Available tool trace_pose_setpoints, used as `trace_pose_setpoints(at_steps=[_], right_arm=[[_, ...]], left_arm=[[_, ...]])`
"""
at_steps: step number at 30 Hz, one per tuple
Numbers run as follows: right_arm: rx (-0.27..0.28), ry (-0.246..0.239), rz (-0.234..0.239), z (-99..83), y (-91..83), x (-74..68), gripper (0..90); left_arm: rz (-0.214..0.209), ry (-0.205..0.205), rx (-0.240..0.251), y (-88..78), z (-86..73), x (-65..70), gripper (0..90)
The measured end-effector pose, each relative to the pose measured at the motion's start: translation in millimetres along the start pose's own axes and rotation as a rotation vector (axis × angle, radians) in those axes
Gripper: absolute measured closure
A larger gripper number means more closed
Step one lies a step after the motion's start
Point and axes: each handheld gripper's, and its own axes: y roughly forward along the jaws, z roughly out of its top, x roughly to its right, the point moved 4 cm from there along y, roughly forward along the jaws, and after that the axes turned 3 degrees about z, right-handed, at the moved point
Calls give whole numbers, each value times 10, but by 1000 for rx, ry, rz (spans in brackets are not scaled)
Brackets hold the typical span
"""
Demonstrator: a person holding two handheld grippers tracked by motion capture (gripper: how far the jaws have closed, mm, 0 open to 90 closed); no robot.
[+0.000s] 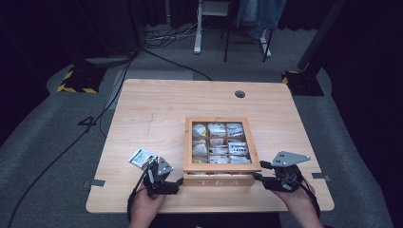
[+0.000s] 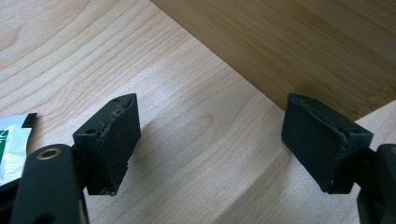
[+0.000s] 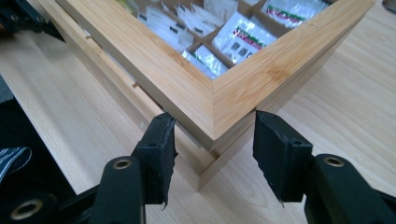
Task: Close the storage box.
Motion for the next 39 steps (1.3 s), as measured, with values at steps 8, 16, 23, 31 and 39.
trace_pose_setpoints(at_steps=[8, 16, 23, 31, 39], right_arm=[[-53, 9, 22, -46, 61, -3, 490], [-88, 18, 36, -71, 102, 2, 486], [-60, 33, 64, -59, 38, 25, 457], [24, 52, 62, -45, -1, 140, 425], [151, 125, 6, -125, -58, 492, 416]], left_arm=[[3, 2, -2, -2, 0, -3, 203], [-2, -1, -2, -1, -1, 0, 203], [-3, -3, -6, -1, 2, -3, 202], [-1, 3, -6, -2, 2, -7, 202], [5, 2, -4, -9, -6, -11, 203]])
